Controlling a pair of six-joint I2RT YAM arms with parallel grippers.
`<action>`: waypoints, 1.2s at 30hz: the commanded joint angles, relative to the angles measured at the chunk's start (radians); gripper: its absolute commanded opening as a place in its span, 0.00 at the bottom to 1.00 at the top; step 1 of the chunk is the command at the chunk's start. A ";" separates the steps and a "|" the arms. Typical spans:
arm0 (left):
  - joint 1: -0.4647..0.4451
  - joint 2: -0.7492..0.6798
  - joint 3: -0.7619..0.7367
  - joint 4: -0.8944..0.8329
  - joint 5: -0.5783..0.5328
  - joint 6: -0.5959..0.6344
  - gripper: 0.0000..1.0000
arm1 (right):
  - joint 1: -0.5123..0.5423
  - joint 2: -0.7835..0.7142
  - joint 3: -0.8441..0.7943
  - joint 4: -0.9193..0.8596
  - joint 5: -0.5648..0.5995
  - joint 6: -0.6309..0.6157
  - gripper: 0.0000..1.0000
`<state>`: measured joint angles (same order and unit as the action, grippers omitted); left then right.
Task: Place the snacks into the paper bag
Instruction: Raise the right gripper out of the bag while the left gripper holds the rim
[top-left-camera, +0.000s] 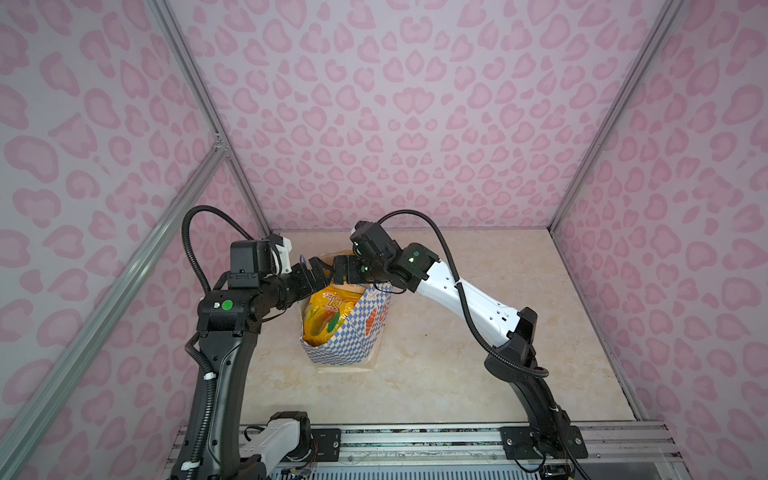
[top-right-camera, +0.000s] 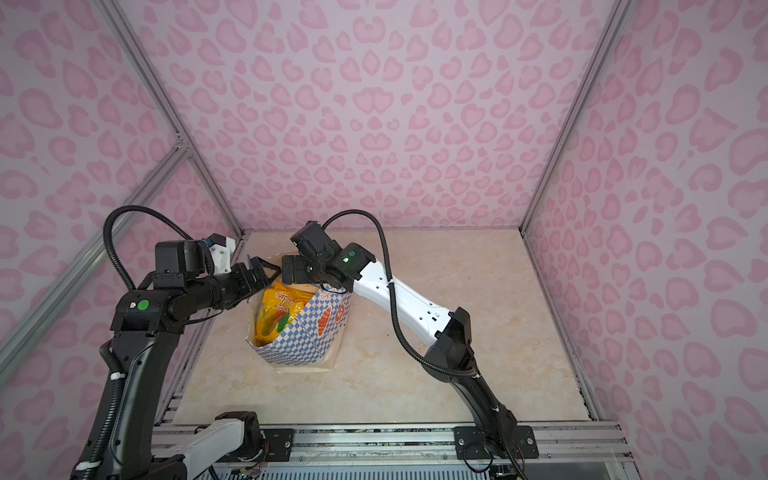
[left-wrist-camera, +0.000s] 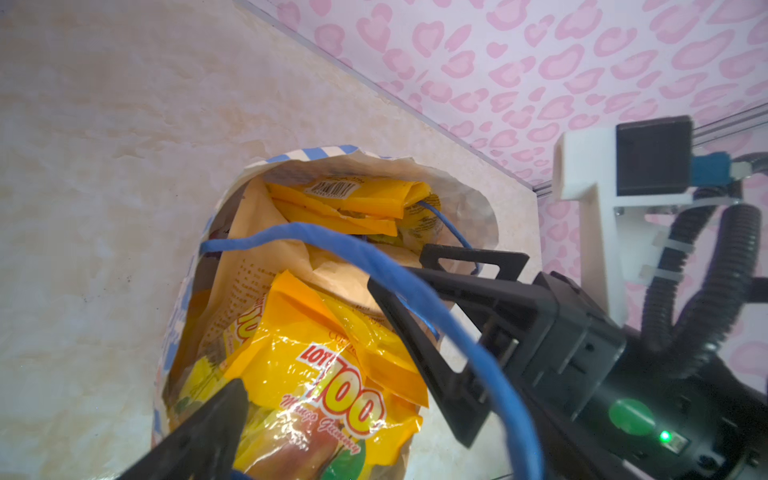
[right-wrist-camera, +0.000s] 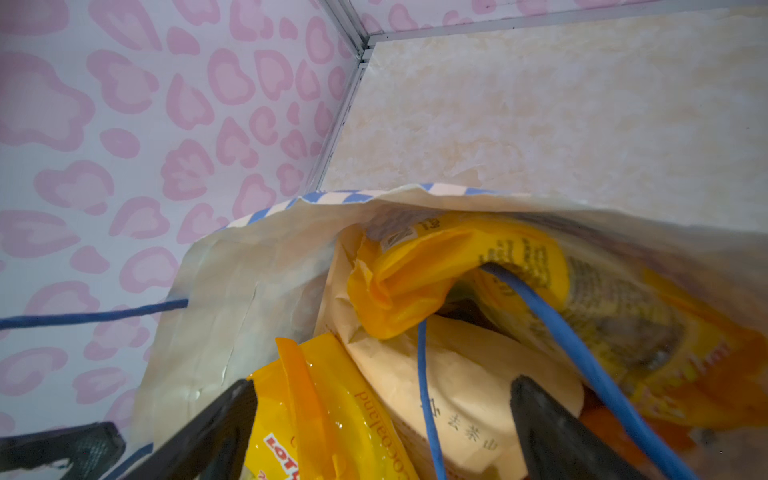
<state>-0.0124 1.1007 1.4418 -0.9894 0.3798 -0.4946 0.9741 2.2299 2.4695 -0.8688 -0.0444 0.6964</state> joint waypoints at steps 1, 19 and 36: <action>0.002 0.008 0.022 0.050 0.010 -0.005 0.98 | 0.003 0.025 0.057 -0.060 0.061 -0.069 0.98; 0.003 0.040 0.093 0.193 0.258 -0.107 0.98 | -0.019 0.056 0.058 -0.032 -0.028 -0.084 0.98; 0.005 0.036 0.079 0.229 0.309 -0.139 0.98 | -0.003 0.056 0.014 0.107 -0.330 -0.123 0.98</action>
<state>-0.0082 1.1458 1.5154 -0.7986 0.6590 -0.6277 0.9798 2.2681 2.4645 -0.8177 -0.2794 0.5838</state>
